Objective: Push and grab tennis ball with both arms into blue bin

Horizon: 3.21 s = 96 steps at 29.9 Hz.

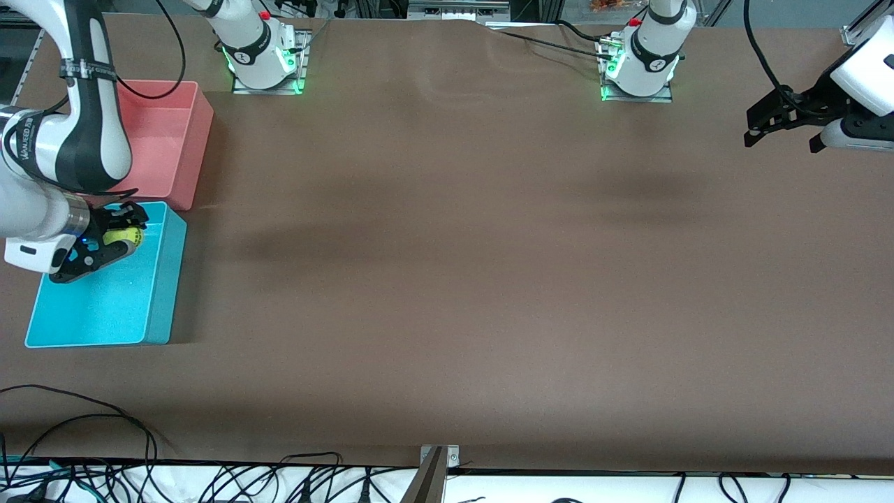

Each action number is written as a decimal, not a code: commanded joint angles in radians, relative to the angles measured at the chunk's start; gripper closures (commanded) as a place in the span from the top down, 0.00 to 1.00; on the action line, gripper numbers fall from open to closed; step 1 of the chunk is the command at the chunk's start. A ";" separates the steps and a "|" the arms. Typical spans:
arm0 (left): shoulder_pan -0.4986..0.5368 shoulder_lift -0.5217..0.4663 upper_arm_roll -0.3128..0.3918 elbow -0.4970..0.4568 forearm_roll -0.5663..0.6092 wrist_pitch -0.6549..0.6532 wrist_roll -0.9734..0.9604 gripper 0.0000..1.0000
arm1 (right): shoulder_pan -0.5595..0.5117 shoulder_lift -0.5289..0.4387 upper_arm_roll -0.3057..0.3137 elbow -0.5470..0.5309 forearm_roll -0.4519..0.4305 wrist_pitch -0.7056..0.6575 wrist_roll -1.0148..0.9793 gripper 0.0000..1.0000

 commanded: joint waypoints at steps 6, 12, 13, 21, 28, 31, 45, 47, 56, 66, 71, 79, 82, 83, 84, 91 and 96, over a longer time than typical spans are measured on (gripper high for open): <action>0.017 0.022 -0.004 0.035 -0.028 -0.015 -0.004 1.00 | -0.105 -0.046 0.030 -0.213 -0.014 0.211 -0.130 0.36; 0.017 0.022 -0.004 0.035 -0.028 -0.015 -0.004 1.00 | -0.162 -0.028 0.029 -0.286 0.049 0.322 -0.230 0.37; 0.017 0.022 -0.004 0.035 -0.028 -0.015 -0.004 1.00 | -0.169 -0.022 0.029 -0.292 0.070 0.322 -0.245 0.37; 0.017 0.022 -0.004 0.035 -0.028 -0.015 -0.004 1.00 | -0.203 0.040 0.029 -0.318 0.124 0.378 -0.293 0.37; 0.017 0.022 -0.004 0.035 -0.028 -0.016 -0.004 1.00 | -0.215 0.083 0.027 -0.315 0.182 0.426 -0.346 0.37; 0.017 0.022 -0.004 0.035 -0.028 -0.016 -0.004 1.00 | -0.215 0.113 0.029 -0.315 0.205 0.452 -0.353 0.37; 0.017 0.022 -0.004 0.035 -0.028 -0.018 -0.004 1.00 | -0.220 0.113 0.029 -0.307 0.264 0.444 -0.342 1.00; 0.017 0.022 -0.004 0.035 -0.028 -0.018 -0.004 1.00 | -0.220 0.103 0.029 -0.307 0.264 0.444 -0.339 1.00; 0.017 0.022 -0.004 0.035 -0.029 -0.018 -0.004 1.00 | -0.215 0.043 0.029 -0.235 0.265 0.258 -0.336 1.00; 0.017 0.022 -0.006 0.035 -0.028 -0.018 -0.006 1.00 | -0.211 -0.045 0.029 -0.062 0.248 -0.094 -0.256 1.00; 0.017 0.022 -0.006 0.035 -0.029 -0.018 -0.006 1.00 | -0.206 -0.085 0.036 0.021 0.242 -0.232 -0.167 1.00; 0.015 0.022 -0.006 0.035 -0.028 -0.019 -0.006 1.00 | -0.247 -0.187 0.275 0.062 0.120 -0.289 0.132 1.00; 0.017 0.022 -0.006 0.035 -0.029 -0.018 -0.006 1.00 | -0.251 -0.221 0.345 0.058 0.107 -0.316 0.264 1.00; 0.017 0.022 -0.006 0.035 -0.029 -0.018 -0.006 1.00 | -0.249 -0.229 0.360 0.056 0.104 -0.318 0.308 1.00; 0.015 0.022 -0.006 0.035 -0.029 -0.019 -0.006 1.00 | -0.247 -0.236 0.375 0.055 0.103 -0.318 0.353 1.00; 0.017 0.022 -0.006 0.035 -0.029 -0.019 -0.006 1.00 | -0.244 -0.259 0.473 0.053 0.023 -0.243 0.591 1.00; 0.017 0.022 -0.006 0.035 -0.028 -0.018 -0.006 1.00 | -0.246 -0.298 0.474 0.053 0.032 -0.114 0.612 1.00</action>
